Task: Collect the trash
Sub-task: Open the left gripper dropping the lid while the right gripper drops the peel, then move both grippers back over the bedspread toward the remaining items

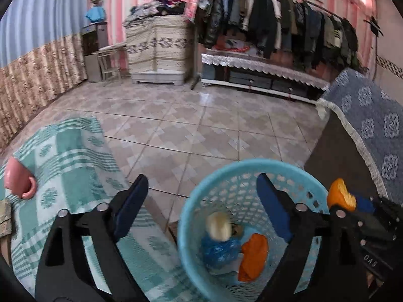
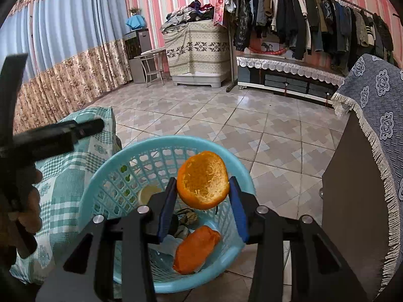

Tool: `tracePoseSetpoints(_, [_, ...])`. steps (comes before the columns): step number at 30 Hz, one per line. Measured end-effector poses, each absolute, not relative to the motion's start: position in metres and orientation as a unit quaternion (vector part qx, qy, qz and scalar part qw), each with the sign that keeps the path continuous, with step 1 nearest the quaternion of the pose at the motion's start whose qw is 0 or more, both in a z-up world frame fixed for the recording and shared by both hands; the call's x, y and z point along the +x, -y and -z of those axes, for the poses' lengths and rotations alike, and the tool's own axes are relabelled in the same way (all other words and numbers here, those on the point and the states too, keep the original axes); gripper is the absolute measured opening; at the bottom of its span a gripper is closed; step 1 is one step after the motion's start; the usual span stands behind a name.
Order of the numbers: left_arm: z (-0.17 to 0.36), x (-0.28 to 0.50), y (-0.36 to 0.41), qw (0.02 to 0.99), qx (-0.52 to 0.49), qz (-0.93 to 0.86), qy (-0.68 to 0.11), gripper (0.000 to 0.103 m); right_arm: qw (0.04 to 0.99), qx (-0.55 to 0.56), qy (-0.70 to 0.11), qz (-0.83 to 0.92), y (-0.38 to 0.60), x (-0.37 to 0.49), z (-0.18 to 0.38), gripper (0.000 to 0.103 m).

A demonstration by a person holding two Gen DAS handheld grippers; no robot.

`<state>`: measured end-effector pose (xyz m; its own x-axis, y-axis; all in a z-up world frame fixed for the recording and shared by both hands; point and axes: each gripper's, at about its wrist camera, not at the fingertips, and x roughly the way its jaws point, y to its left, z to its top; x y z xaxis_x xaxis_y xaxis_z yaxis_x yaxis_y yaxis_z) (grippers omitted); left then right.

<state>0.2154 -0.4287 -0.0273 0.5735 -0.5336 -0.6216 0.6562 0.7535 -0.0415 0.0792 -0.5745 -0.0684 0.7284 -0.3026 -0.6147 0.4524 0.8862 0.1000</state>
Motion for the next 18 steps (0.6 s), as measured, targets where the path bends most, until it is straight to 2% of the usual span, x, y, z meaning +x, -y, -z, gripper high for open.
tracePoseSetpoints(9, [0.015,0.212,0.378,0.909,0.086,0.280,-0.297,0.094,0.924,0.118,-0.308,0.194,0.554,0.100,0.069,0.042])
tracePoseSetpoints(11, [0.017,0.211,0.368,0.910,0.086,0.274,-0.299,0.095,0.927,0.123,-0.300,0.187,0.551,0.104,0.068,0.045])
tracePoseSetpoints(12, [0.017,0.211,0.365,0.910,0.086,0.272,-0.300,0.095,0.929,0.123,-0.296,0.185,0.549,0.104,0.066,0.051])
tracePoseSetpoints(13, [0.018,0.210,0.360,0.911,0.087,0.268,-0.300,0.095,0.930,0.118,-0.292,0.188,0.546,0.104,0.064,0.072])
tracePoseSetpoints(14, [0.019,0.210,0.356,0.912,0.087,0.266,-0.301,0.095,0.932,0.105,-0.285,0.198,0.540,0.103,0.061,0.078])
tracePoseSetpoints(16, [0.018,0.209,0.347,0.913,0.083,0.261,-0.301,0.095,0.932,0.088,-0.284,0.206,0.532,0.103,0.058,0.080])
tracePoseSetpoints(18, [0.015,0.207,0.335,0.917,0.079,0.254,-0.298,0.095,0.931,0.078,-0.285,0.214,0.527,0.103,0.057,0.086])
